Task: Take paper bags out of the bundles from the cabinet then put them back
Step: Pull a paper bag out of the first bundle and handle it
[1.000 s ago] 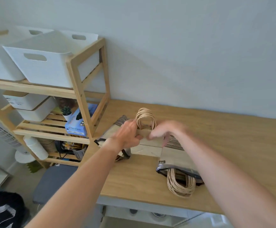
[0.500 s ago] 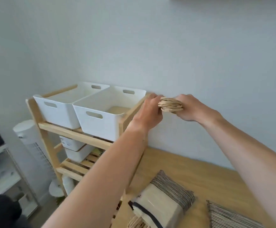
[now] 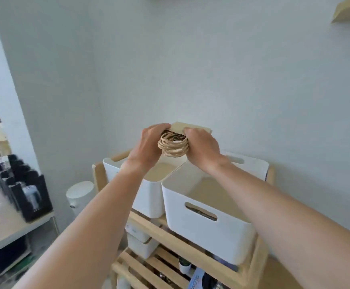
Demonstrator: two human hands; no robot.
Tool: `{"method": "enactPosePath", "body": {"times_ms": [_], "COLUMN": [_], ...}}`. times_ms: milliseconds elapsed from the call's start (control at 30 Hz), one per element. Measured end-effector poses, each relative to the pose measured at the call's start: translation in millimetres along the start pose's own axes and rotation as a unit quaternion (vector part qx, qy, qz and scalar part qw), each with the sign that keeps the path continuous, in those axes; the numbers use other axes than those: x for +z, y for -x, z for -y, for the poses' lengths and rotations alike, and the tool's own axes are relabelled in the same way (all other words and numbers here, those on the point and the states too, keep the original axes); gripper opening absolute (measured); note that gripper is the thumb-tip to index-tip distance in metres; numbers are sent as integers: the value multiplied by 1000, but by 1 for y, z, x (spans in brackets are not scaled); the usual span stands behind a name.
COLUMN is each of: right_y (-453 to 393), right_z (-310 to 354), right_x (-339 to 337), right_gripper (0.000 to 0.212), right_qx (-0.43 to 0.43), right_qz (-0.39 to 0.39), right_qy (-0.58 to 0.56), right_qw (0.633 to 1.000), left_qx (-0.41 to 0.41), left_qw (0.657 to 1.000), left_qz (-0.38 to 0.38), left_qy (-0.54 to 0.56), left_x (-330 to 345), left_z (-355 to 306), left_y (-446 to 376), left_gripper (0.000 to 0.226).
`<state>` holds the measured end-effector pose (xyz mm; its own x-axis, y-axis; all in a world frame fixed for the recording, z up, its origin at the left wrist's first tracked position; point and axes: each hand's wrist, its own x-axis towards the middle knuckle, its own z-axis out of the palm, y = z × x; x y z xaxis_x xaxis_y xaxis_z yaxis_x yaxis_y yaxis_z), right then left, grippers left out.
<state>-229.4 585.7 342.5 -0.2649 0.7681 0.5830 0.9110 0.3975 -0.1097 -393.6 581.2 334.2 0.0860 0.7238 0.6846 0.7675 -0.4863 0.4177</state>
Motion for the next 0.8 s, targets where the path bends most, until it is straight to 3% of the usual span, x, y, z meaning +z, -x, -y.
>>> {"method": "enactPosePath", "body": {"times_ms": [167, 233, 367, 467, 567, 667, 800], "right_y": [-40, -49, -65, -79, -92, -98, -100], "right_z": [41, 50, 60, 65, 67, 70, 74], "right_x": [79, 105, 148, 170, 185, 195, 212], "right_gripper": [23, 27, 32, 34, 11, 29, 61], "right_qx": [13, 27, 67, 87, 62, 36, -11], "right_qz": [86, 141, 263, 351, 441, 508, 516], "right_qy": [-9, 4, 21, 51, 127, 188, 225], "right_qw": [996, 990, 962, 931, 886, 840, 827], "left_qx": [-137, -198, -222, -238, -225, -164, -51], "left_qw": [990, 978, 973, 969, 970, 980, 972], "left_qz": [-17, -40, -68, -43, -1, 53, 186], "left_qy": [23, 50, 5, -47, -87, -97, -137], "left_x": [-10, -3, 14, 20, 22, 22, 22], "left_z": [103, 131, 144, 144, 151, 156, 164], "left_y": [-2, 1, 4, -2, -2, -5, -15], "left_gripper": [47, 42, 29, 28, 27, 32, 53]}}
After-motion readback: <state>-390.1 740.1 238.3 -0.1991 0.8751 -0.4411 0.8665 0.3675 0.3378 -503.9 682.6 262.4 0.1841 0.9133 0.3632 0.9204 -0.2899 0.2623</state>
